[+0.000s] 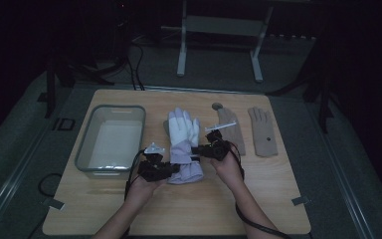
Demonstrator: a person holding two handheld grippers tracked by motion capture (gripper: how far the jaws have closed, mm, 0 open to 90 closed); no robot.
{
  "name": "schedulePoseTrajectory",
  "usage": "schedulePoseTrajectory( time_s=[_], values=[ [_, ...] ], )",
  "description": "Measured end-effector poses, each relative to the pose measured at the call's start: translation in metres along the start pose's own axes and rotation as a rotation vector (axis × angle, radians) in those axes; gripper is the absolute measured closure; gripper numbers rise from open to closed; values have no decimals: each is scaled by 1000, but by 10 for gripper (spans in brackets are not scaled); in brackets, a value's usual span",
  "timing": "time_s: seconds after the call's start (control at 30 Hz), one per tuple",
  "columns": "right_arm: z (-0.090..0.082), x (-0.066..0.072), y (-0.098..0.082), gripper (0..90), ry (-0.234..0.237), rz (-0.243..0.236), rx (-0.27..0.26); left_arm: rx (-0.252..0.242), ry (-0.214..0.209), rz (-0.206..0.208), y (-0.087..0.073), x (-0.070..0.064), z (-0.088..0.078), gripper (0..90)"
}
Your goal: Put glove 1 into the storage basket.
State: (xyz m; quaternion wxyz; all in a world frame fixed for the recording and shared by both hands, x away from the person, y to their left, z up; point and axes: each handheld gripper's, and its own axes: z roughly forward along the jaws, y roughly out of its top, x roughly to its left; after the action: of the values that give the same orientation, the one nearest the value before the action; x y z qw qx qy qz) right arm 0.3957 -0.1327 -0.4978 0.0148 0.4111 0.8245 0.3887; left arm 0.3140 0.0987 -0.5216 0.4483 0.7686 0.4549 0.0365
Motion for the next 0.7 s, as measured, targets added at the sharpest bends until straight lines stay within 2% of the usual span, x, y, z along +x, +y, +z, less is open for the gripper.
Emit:
schedulePoseTrajectory(
  time_s=[0.3, 0.47, 0.7],
  values=[
    [-15, 9, 13, 793, -11, -15, -42, -9, -3, 45, 18, -3, -16, 711],
    [-24, 16, 28, 793, -13, -19, -71, -17, -6, 66, 34, -1, -29, 710],
    [-33, 27, 46, 793, -23, -31, -97, -36, -7, 74, 50, 2, -45, 709]
  ],
)
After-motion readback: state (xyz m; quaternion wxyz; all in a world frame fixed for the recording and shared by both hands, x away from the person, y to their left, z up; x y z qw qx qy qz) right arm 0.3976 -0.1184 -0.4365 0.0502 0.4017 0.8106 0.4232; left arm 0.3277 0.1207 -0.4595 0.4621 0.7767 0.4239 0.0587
